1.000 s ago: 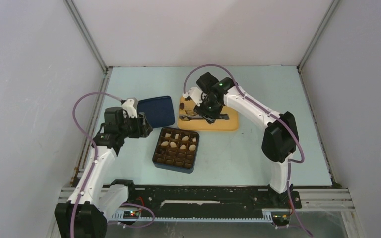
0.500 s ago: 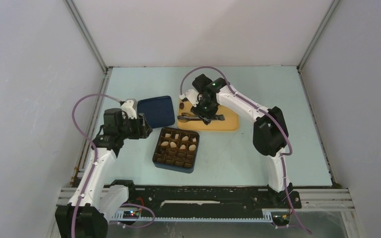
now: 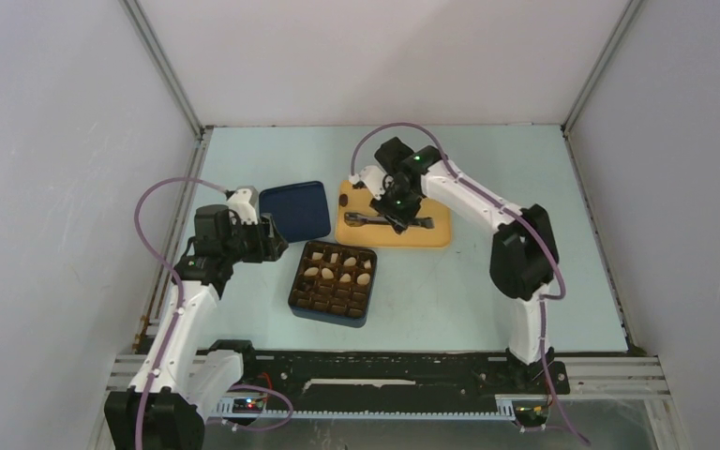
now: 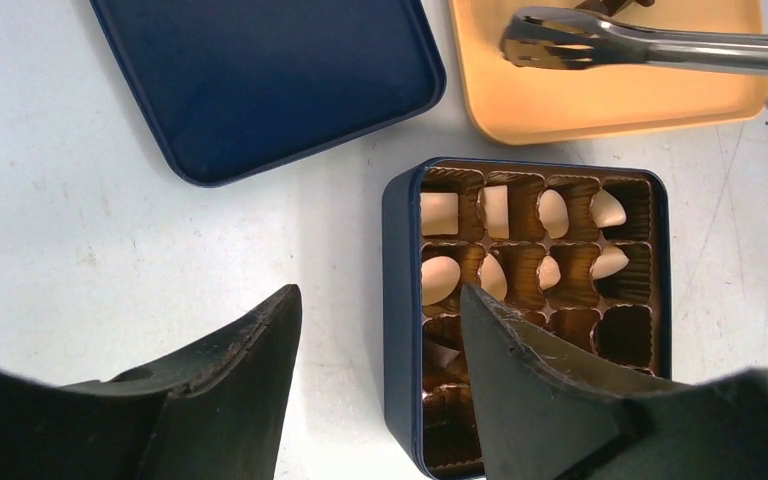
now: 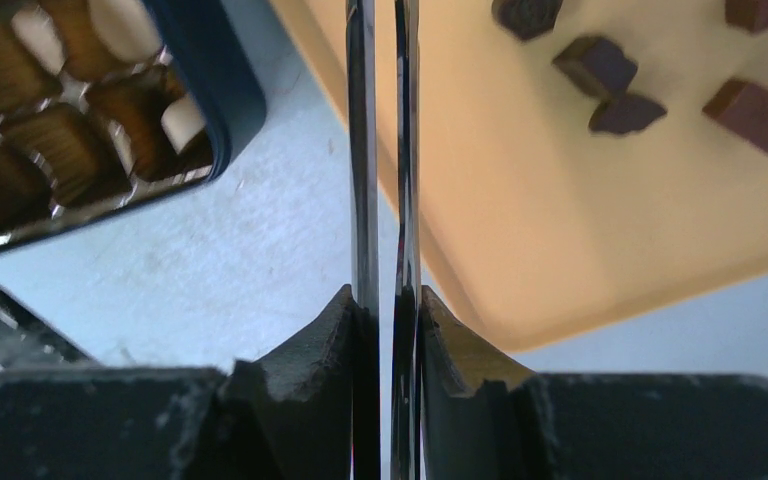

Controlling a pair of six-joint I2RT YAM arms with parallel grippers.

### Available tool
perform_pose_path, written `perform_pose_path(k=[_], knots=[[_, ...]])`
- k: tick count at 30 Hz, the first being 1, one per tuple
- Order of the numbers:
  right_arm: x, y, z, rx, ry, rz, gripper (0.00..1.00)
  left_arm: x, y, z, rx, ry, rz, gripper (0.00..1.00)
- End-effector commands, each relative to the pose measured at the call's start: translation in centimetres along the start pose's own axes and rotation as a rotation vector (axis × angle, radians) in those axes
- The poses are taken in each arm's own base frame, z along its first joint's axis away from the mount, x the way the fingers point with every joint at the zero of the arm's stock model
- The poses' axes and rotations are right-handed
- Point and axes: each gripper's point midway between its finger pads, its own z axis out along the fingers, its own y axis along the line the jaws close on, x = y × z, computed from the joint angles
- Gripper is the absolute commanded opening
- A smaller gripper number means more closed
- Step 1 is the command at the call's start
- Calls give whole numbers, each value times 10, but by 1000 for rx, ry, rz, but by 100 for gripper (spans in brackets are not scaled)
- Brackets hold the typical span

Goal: Pack the chocolate

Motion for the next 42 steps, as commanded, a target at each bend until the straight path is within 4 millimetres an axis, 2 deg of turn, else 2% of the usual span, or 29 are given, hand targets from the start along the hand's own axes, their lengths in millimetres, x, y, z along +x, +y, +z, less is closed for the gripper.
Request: perform_pose_path(k=[1,7,10,15,23,29,33,42], knots=[[-8,17,-66,13,-166,-67,18,0,-3,3,30,-15,-8,64],[11,57,-93,-48,-184,-172,19,0,-2,3,29,-16,-3,64],[20,81,-91,-88,-155,-234,20,1,-2,3,25,-18,0,64],[31,118,-76,-128,-79,-390,20,-1,-2,2,26,-24,3,64],[26,126,-62,-110,-31,-435,24,0,-3,-2,25,-40,13,65],[23,133,-56,-129,-20,-443,33,1,-2,-2,25,-48,19,66],[19,139,-57,-155,-29,-443,34,0,-3,-3,28,-51,21,66],[16,137,-63,-143,-42,-440,35,2,-3,-3,27,-51,23,66]])
